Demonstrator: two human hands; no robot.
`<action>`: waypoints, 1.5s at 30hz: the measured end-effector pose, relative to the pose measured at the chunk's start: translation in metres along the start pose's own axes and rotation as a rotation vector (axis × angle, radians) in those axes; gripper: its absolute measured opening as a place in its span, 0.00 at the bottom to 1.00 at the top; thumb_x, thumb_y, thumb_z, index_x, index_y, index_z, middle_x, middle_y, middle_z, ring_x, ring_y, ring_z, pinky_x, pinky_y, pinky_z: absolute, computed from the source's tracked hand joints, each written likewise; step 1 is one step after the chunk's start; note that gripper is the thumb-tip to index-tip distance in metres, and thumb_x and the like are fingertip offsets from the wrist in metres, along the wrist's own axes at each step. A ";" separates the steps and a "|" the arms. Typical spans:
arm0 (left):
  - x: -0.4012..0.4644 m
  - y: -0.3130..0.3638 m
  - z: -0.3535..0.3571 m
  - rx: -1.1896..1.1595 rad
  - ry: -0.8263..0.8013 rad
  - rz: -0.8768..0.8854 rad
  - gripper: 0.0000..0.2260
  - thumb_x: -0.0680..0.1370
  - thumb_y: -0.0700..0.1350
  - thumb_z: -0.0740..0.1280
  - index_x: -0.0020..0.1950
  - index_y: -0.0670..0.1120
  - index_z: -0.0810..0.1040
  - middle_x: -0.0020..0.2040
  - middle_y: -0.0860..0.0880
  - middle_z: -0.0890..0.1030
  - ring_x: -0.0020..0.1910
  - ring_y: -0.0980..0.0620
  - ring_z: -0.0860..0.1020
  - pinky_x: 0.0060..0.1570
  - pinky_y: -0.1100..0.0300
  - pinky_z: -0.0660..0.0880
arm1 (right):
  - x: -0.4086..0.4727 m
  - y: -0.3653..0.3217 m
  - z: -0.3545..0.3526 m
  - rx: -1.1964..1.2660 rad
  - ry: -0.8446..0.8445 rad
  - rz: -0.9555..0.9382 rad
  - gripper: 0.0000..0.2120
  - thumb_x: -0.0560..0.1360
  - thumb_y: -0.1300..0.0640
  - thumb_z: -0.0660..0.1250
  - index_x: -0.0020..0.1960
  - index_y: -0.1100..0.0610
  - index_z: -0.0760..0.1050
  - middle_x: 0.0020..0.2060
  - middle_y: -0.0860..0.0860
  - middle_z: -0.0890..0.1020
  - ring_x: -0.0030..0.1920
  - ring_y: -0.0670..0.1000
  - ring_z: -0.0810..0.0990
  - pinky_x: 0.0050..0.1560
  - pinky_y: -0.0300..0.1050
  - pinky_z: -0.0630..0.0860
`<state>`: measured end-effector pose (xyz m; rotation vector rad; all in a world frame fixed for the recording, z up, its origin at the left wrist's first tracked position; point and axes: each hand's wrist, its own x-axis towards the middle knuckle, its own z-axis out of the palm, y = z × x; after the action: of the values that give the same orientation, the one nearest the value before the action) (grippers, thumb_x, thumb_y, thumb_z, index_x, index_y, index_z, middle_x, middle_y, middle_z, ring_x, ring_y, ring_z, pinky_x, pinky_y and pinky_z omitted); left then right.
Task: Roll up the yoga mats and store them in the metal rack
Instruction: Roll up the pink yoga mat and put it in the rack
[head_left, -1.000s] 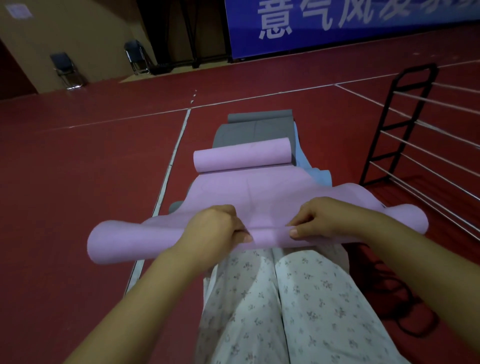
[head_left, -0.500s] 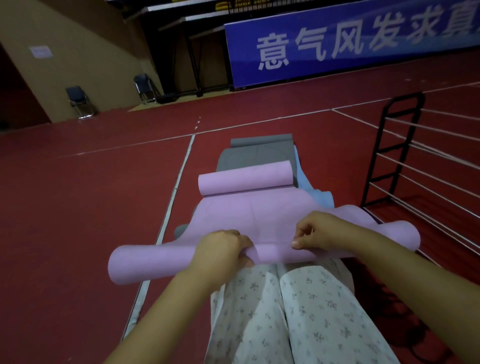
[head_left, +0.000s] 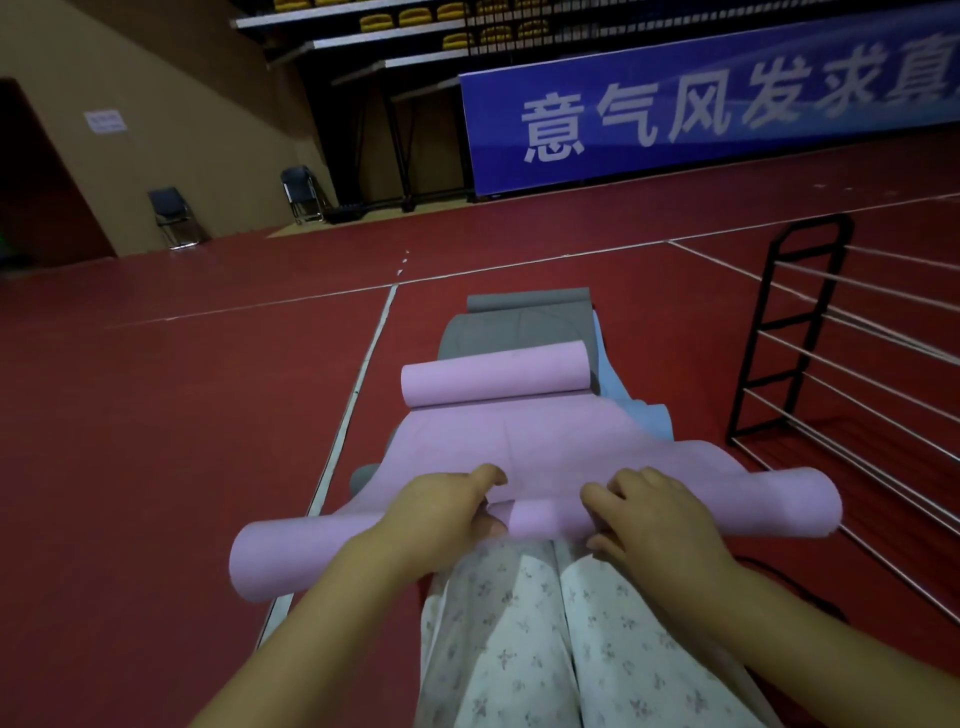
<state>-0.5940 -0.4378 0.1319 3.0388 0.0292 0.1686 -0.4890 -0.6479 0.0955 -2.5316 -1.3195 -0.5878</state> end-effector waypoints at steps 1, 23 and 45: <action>-0.003 0.000 0.002 -0.009 0.028 0.004 0.19 0.79 0.50 0.62 0.69 0.47 0.67 0.54 0.49 0.82 0.53 0.45 0.78 0.48 0.54 0.72 | 0.001 0.002 0.001 0.013 0.001 -0.001 0.33 0.44 0.48 0.83 0.40 0.51 0.65 0.27 0.50 0.73 0.26 0.54 0.72 0.25 0.41 0.66; 0.012 -0.011 0.017 -0.032 0.107 0.001 0.25 0.64 0.57 0.77 0.58 0.51 0.79 0.49 0.47 0.74 0.52 0.45 0.73 0.53 0.56 0.67 | 0.031 0.022 0.009 0.199 -0.259 -0.040 0.14 0.79 0.49 0.60 0.59 0.55 0.77 0.52 0.53 0.71 0.54 0.56 0.70 0.57 0.50 0.68; 0.023 -0.013 0.009 0.054 0.056 -0.006 0.17 0.78 0.56 0.63 0.61 0.47 0.74 0.53 0.48 0.79 0.53 0.46 0.76 0.41 0.57 0.65 | 0.048 0.036 0.010 0.232 -0.346 -0.023 0.23 0.74 0.43 0.67 0.65 0.49 0.70 0.53 0.51 0.77 0.54 0.53 0.76 0.49 0.44 0.69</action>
<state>-0.5708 -0.4251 0.1240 3.0863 0.0474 0.2568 -0.4324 -0.6299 0.1075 -2.4992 -1.4299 0.0079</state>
